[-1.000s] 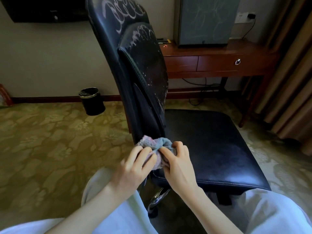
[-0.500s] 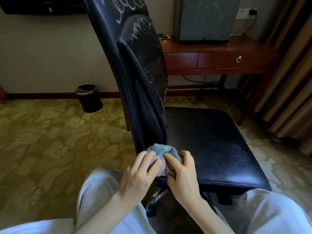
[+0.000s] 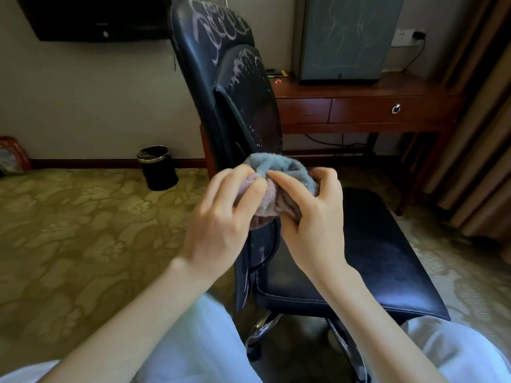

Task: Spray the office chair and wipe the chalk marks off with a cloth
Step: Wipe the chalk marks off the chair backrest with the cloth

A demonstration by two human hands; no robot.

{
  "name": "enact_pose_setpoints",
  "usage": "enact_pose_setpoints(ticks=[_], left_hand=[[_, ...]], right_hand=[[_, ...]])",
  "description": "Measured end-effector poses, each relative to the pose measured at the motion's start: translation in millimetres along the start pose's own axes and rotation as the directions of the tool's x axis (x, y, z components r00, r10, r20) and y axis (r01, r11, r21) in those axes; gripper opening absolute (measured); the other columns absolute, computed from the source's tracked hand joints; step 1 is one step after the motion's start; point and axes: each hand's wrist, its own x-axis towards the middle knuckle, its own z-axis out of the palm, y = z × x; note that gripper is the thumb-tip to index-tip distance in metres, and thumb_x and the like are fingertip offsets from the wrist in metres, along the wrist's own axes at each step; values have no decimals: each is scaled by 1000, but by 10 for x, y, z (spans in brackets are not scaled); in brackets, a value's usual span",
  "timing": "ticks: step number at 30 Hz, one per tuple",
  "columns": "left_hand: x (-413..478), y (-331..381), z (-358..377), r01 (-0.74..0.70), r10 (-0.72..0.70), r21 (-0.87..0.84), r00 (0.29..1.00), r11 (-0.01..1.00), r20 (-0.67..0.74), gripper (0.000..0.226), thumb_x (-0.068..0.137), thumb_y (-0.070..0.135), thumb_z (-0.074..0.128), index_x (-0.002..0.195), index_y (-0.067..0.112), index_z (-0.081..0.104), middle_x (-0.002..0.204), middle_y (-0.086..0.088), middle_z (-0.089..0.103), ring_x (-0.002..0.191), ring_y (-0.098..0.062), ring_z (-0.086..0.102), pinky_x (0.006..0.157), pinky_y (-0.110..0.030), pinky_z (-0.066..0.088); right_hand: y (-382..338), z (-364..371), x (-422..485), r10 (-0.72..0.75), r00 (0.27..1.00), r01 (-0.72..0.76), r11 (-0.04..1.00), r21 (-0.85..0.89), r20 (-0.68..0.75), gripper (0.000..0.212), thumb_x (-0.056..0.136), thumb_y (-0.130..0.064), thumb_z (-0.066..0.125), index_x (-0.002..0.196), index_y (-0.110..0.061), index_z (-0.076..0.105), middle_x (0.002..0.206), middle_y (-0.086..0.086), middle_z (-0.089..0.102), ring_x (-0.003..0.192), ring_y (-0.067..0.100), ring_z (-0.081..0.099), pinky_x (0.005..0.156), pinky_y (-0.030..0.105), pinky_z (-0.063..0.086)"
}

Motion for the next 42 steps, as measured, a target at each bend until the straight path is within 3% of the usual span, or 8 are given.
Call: enact_pose_setpoints(ticks=[7, 14, 18, 22, 28, 34, 38, 42], left_hand=[[-901, 40, 566, -87, 90, -28, 986, 996, 137, 22, 96, 6, 45, 117, 7, 51, 116, -16, 54, 108, -30, 53, 90, -35, 53], [-1675, 193, 1071, -77, 77, -12, 948, 997, 308, 25, 87, 8, 45, 111, 11, 52, 108, -11, 62, 105, -26, 55, 67, -33, 60], [-1691, 250, 1147, -20, 35, -49, 949, 999, 314, 18, 90, 9, 47, 107, 12, 53, 101, -10, 66, 101, -25, 57, 74, -32, 58], [-1490, 221, 976, 31, 6, -119, 955, 992, 296, 17, 93, 11, 47, 108, 9, 54, 105, -13, 63, 100, -26, 57, 71, -32, 58], [-728, 204, 506, 92, -69, -184, 989, 979, 129, 49, 105, 17, 23, 103, -3, 68, 106, -20, 64, 100, -34, 61, 85, -37, 55], [243, 53, 1, 17, -23, -52, 993, 999, -113, 40, 101, 14, 31, 104, -3, 68, 107, -22, 64, 100, -37, 60, 87, -40, 53], [456, -22, -151, 0, 3, 24, 994, 1000, -112, 44, 100, 13, 26, 106, -2, 67, 107, -20, 64, 98, -35, 59, 86, -37, 50], [138, 17, 20, -80, 80, 17, 997, 997, 21, 41, 102, 9, 28, 107, -4, 66, 106, -19, 64, 99, -33, 61, 93, -38, 50]], right_hand=[[366, 280, -735, 39, 979, -8, 988, -153, 200, 55, 69, -10, 81, 118, -26, 60, 115, 12, 51, 100, 28, 52, 70, 28, 52], [755, 716, -1434, 251, 869, -140, 952, -274, 427, 60, 55, -17, 91, 108, -32, 68, 106, 7, 57, 89, 23, 57, 60, 25, 55], [827, 793, -1551, 286, 873, -213, 952, -219, 395, 57, 61, -8, 85, 111, -27, 68, 106, 9, 55, 90, 27, 57, 63, 27, 55], [732, 690, -1429, 239, 912, -203, 969, -139, 332, 57, 65, -7, 85, 114, -26, 67, 115, 11, 55, 103, 29, 57, 79, 22, 48], [377, 332, -840, 138, 983, -144, 988, 47, 118, 61, 71, -1, 75, 122, -28, 57, 120, 14, 46, 112, 25, 44, 84, 33, 49], [2, -24, 100, 25, 997, -11, 983, 182, -79, 53, 76, -5, 65, 126, -22, 60, 118, 17, 44, 110, 30, 46, 86, 40, 51], [-52, -77, 382, -37, 996, 47, 990, 132, -75, 52, 76, -3, 61, 125, -20, 62, 115, 17, 44, 107, 32, 47, 87, 40, 49], [146, 64, 55, -10, 998, 7, 999, 47, 68, 49, 78, -3, 68, 124, -17, 62, 110, 11, 46, 100, 26, 47, 81, 27, 43]])
